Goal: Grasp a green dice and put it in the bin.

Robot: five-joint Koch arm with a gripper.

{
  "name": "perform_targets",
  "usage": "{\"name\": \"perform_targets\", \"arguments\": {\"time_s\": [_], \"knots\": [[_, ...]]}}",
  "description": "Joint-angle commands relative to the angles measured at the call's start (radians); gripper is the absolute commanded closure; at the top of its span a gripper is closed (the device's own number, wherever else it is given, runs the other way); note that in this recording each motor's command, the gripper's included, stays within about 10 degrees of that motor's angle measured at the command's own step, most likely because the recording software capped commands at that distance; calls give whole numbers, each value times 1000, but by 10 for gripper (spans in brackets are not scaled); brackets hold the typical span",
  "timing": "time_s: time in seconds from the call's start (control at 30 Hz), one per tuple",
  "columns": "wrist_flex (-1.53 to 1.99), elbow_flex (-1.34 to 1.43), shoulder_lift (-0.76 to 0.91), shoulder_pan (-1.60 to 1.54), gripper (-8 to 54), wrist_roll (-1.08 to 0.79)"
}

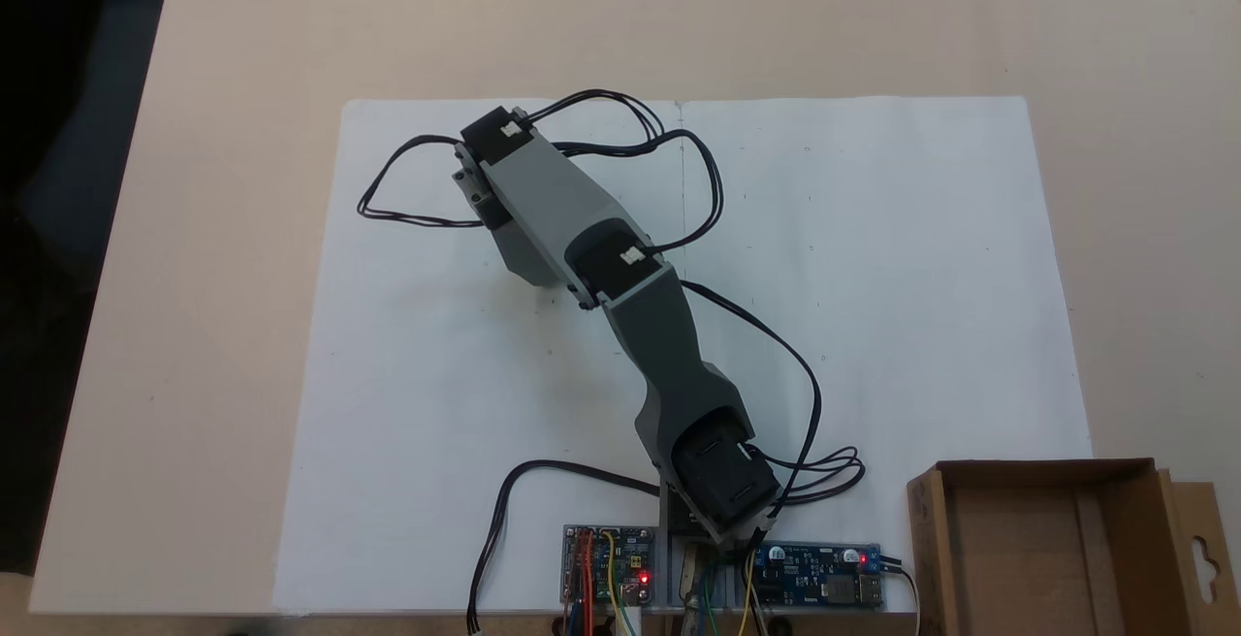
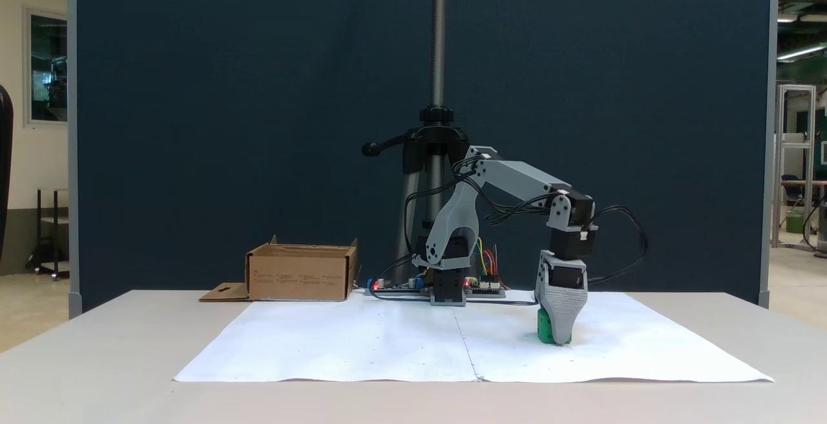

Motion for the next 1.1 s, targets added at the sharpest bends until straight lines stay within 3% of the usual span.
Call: {"name": "perform_targets", "arguments": {"time_s": [0.0,1.07], "knots": [[-2,-2,60,-17,173,69],[-43,2,57,23,156,67]]}}
